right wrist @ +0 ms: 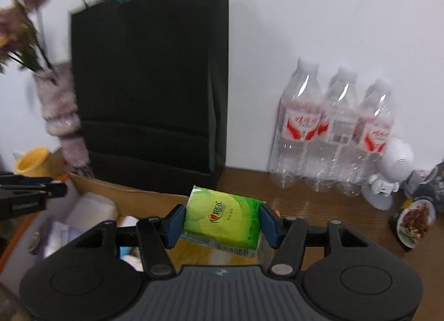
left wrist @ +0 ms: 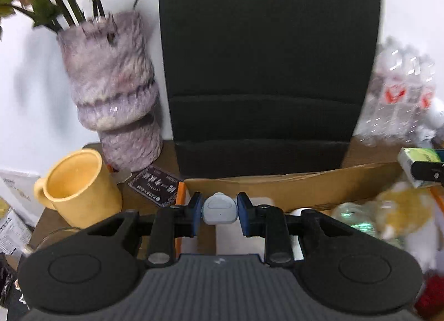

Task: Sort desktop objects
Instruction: 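Carry the earbud case and tissue pack over the red box and release both, then withdraw both tools back over the desk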

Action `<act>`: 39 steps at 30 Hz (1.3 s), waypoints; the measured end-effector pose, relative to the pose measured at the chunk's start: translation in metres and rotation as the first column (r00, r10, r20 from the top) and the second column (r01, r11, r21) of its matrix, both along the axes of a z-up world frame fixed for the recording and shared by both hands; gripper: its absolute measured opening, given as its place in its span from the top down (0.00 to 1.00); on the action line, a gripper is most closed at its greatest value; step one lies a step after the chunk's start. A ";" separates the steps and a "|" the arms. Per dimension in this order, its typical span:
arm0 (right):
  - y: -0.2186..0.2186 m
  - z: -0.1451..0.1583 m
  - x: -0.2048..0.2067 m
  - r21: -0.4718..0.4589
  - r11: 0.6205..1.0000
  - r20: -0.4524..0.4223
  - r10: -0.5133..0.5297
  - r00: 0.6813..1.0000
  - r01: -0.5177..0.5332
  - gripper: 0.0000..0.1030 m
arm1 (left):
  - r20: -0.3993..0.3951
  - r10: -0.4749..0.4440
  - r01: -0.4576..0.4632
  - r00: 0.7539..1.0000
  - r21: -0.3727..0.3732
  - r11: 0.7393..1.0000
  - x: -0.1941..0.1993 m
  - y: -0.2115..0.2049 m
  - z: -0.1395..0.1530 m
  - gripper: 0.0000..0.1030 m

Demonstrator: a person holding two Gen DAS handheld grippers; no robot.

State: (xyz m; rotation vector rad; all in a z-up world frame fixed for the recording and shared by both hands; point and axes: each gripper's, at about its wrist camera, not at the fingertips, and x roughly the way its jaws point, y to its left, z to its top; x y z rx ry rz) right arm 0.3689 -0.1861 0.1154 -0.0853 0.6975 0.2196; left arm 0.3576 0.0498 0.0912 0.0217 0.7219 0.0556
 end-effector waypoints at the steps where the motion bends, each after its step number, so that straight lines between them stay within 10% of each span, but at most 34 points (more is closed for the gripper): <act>1: 0.000 -0.005 0.011 -0.001 1.000 -0.038 -0.004 0.999 0.004 0.43 | -0.011 0.008 -0.008 1.000 -0.004 1.000 0.006 0.001 -0.004 0.65; 13: -0.016 0.016 0.001 0.062 0.997 -0.098 -0.048 0.994 0.054 0.30 | 0.016 0.018 -0.017 1.000 -0.045 0.999 -0.022 0.009 0.029 0.31; 25: -0.019 0.054 -0.152 0.045 0.999 -0.025 0.014 1.000 -0.012 0.18 | 0.114 -0.019 0.021 0.993 -0.008 1.000 -0.165 -0.011 0.074 0.00; 32: -0.019 -0.007 -0.299 0.092 0.996 0.077 0.004 0.997 -0.011 0.11 | 0.115 -0.093 0.098 0.989 -0.040 0.994 -0.314 -0.032 0.003 0.00; 39: 0.005 -0.073 -0.377 0.019 0.998 0.122 0.053 0.991 -0.056 0.12 | 0.105 -0.091 0.093 0.990 -0.014 0.996 -0.375 -0.042 -0.049 0.00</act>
